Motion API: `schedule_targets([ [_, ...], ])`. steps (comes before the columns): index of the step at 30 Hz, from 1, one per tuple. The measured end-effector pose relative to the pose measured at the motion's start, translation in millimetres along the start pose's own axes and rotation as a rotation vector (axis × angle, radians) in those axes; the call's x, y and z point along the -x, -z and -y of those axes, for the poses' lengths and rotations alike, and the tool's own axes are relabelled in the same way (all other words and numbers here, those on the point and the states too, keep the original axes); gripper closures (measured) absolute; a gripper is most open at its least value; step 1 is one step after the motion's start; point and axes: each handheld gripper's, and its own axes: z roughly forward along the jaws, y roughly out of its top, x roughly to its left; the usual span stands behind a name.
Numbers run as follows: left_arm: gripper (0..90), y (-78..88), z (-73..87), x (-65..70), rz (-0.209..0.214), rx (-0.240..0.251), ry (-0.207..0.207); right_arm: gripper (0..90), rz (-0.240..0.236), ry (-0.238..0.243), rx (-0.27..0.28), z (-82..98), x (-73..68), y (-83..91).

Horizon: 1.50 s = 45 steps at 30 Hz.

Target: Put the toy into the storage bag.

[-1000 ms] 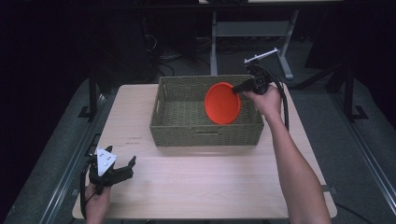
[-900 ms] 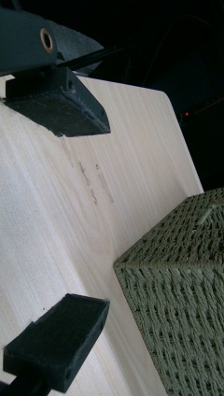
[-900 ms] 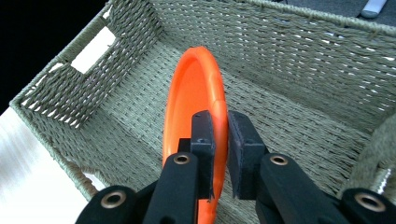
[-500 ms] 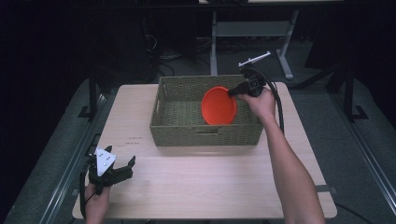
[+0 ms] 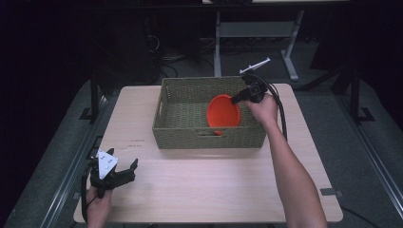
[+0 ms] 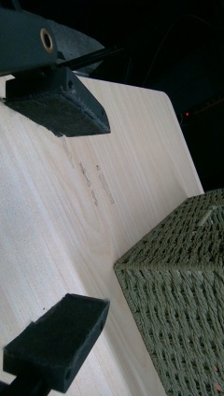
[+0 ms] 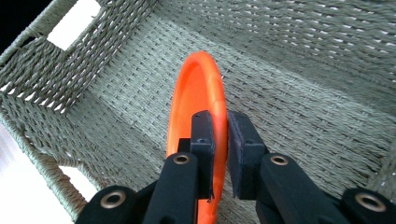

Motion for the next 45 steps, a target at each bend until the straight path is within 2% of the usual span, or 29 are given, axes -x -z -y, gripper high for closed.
schedule_targets([
  [5, 12.8, 0.6, 0.1, -0.8, -0.002, -0.001, -0.005, 81.3, -0.001, -0.005, -0.011, -0.6, -2.6, -4.5],
  [10, 12.8, 0.7, 0.2, -1.0, -0.003, -0.002, -0.002, 81.2, 0.020, 0.014, -0.037, -0.3, -3.6, -9.2],
  [18, 12.8, 0.3, 0.3, -0.9, -0.002, 0.001, 0.004, 80.3, 0.034, 0.005, -0.058, 0.3, -2.0, -10.7],
  [21, 12.8, 0.5, 0.0, -0.5, -0.002, 0.000, 0.000, 79.2, 0.027, 0.000, -0.062, 1.2, -0.2, -9.8],
  [24, 12.8, 0.4, -0.1, -0.3, -0.003, 0.004, -0.001, 75.3, 0.042, 0.007, -0.074, 1.4, -1.3, -9.3],
  [34, 12.9, 0.7, -0.4, -0.1, -0.004, 0.003, -0.001, 71.7, 0.058, 0.000, -0.064, 6.7, 4.9, -5.7],
  [39, 12.8, 0.4, -0.4, -0.3, -0.005, 0.003, 0.001, 69.2, 0.066, -0.026, -0.060, 10.2, 9.7, -4.0],
  [45, 12.9, 0.4, -0.9, 0.4, -0.004, 0.001, -0.001, 68.8, 0.052, -0.031, -0.067, 11.8, 13.0, -2.6],
])
